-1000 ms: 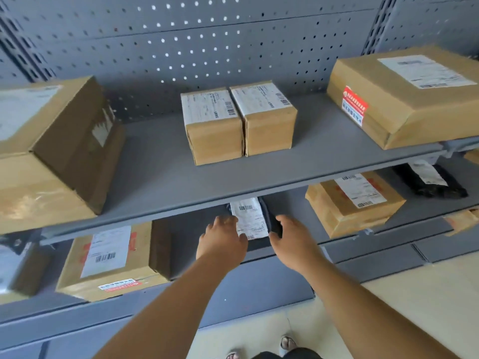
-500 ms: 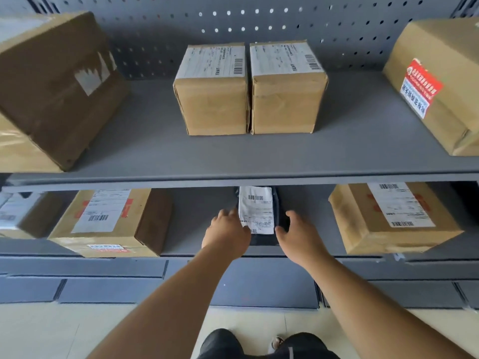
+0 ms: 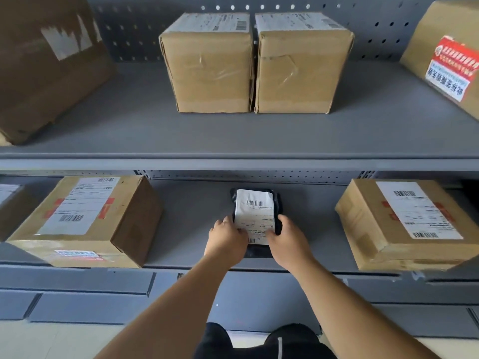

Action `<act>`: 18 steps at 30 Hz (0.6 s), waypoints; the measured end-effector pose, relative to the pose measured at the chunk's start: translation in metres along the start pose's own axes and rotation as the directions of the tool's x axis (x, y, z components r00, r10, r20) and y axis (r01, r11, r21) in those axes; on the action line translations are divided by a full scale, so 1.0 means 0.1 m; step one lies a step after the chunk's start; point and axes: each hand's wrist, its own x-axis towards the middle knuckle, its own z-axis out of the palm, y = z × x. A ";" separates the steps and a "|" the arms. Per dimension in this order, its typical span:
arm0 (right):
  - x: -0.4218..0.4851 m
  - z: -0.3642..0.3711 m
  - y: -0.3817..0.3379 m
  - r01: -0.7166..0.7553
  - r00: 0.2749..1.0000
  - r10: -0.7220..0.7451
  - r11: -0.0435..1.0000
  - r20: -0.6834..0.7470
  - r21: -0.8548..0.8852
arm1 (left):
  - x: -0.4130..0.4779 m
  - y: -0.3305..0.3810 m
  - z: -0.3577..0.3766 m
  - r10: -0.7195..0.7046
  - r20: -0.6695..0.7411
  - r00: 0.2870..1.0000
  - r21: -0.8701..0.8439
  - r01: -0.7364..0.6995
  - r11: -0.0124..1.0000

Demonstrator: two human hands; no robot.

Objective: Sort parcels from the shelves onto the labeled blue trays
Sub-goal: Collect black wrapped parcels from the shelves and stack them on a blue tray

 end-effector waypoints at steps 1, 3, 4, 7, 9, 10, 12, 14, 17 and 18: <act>0.00 0.01 -0.01 -0.016 1.000 0.016 0.999 0.008 0.029 | 0.01 -0.01 0.00 -0.012 0.006 1.000 -0.044 0.012 0.999; -0.02 0.03 -0.03 -0.065 0.998 0.063 0.993 0.021 0.096 | -0.01 -0.03 -0.03 -0.037 0.036 0.999 -0.114 0.041 0.993; -0.03 0.04 -0.04 -0.084 0.996 0.081 0.988 0.031 0.127 | -0.03 -0.03 -0.05 -0.045 0.052 0.998 -0.143 0.052 0.988; -0.07 0.03 -0.05 -0.131 0.991 0.127 0.980 0.040 0.148 | -0.15 -0.02 -0.20 -0.049 0.083 0.995 -0.208 0.065 0.976; -0.11 0.01 -0.06 -0.135 0.991 0.131 0.979 0.036 0.152 | -0.27 -0.01 -0.32 -0.051 0.095 0.994 -0.241 0.073 0.968; -0.14 -0.01 -0.07 -0.127 0.992 0.123 0.979 0.036 0.156 | -0.33 -0.01 -0.38 -0.056 0.100 0.993 -0.259 0.080 0.963; -0.23 -0.07 -0.16 -0.117 0.993 0.111 0.980 0.040 0.163 | -0.46 0.00 -0.49 -0.076 0.102 0.992 -0.290 0.103 0.951; -0.37 -0.15 -0.29 -0.099 0.994 0.093 0.984 0.049 0.150 | -0.58 0.02 -0.59 -0.104 0.105 0.989 -0.315 0.132 0.940; -0.58 -0.29 -0.47 -0.092 0.995 0.088 0.985 0.036 0.143 | -0.77 0.04 -0.74 -0.155 0.117 0.981 -0.348 0.187 0.919; -0.63 -0.34 -0.52 -0.096 0.995 0.091 0.984 0.041 0.153 | -0.82 0.05 -0.79 -0.166 0.126 0.978 -0.358 0.201 0.912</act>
